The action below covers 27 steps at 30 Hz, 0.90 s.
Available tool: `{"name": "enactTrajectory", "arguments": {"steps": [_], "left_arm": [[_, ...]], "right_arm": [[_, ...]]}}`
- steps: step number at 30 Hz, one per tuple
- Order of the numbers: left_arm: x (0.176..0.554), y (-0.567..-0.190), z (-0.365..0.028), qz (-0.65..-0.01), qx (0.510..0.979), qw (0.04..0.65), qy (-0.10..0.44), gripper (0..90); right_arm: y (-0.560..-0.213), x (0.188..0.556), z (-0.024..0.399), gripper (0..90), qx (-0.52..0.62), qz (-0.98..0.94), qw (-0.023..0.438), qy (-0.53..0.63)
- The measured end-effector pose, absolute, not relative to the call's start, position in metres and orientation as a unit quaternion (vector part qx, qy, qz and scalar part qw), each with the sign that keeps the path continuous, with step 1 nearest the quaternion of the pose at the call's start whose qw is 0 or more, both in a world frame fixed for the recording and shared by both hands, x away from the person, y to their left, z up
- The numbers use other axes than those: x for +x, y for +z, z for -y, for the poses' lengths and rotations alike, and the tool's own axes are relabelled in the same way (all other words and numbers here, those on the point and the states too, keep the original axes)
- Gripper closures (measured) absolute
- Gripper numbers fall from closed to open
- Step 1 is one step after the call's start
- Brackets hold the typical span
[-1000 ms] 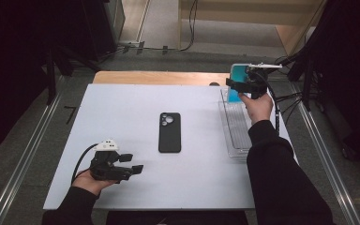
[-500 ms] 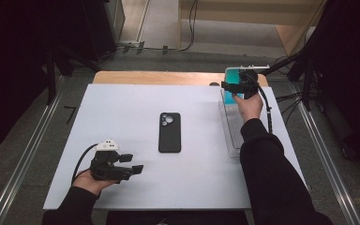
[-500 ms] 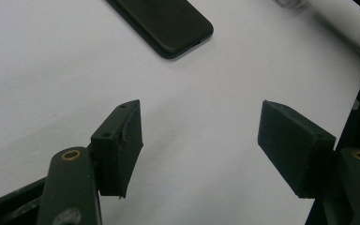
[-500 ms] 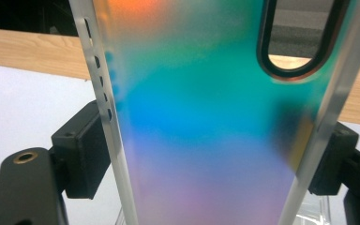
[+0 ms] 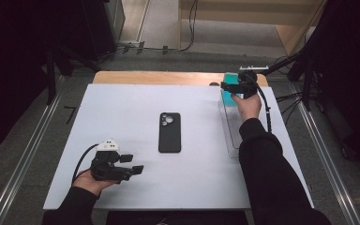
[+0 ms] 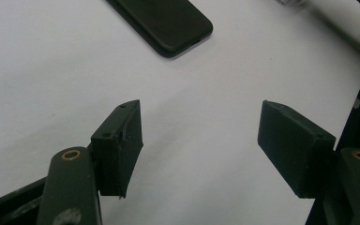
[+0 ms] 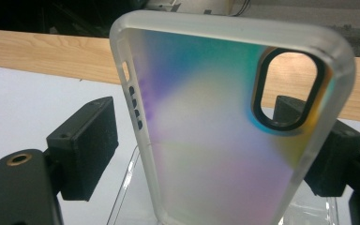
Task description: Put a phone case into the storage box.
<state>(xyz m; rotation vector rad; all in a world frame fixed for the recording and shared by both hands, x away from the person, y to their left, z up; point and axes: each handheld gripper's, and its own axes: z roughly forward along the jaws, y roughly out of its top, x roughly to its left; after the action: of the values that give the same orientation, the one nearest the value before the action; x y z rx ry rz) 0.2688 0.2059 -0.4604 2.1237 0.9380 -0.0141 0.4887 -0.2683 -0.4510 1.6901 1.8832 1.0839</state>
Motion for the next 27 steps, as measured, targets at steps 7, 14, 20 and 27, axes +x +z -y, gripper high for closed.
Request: {"name": "enactTrajectory", "arguments": {"steps": [7,14,20,27], "left_arm": [[0.269,-0.461,-0.206,-0.371,0.839,0.399,-0.007,30.8],[0.269,-0.461,-0.206,-0.371,0.838,0.399,-0.007,30.8],[0.27,-0.461,-0.206,-0.372,0.839,0.397,-0.008,30.8],[0.272,-0.46,-0.206,-0.384,0.833,0.398,-0.019,30.8]], "right_arm": [[-0.452,0.49,0.268,9.8,0.605,-0.678,0.202,0.366],[-0.452,0.49,0.271,0.1,0.604,-0.68,0.187,0.371],[-0.448,0.486,0.273,0.1,0.603,-0.682,0.185,0.37],[-0.428,0.474,0.277,0.1,0.596,-0.683,0.188,0.379]]}}
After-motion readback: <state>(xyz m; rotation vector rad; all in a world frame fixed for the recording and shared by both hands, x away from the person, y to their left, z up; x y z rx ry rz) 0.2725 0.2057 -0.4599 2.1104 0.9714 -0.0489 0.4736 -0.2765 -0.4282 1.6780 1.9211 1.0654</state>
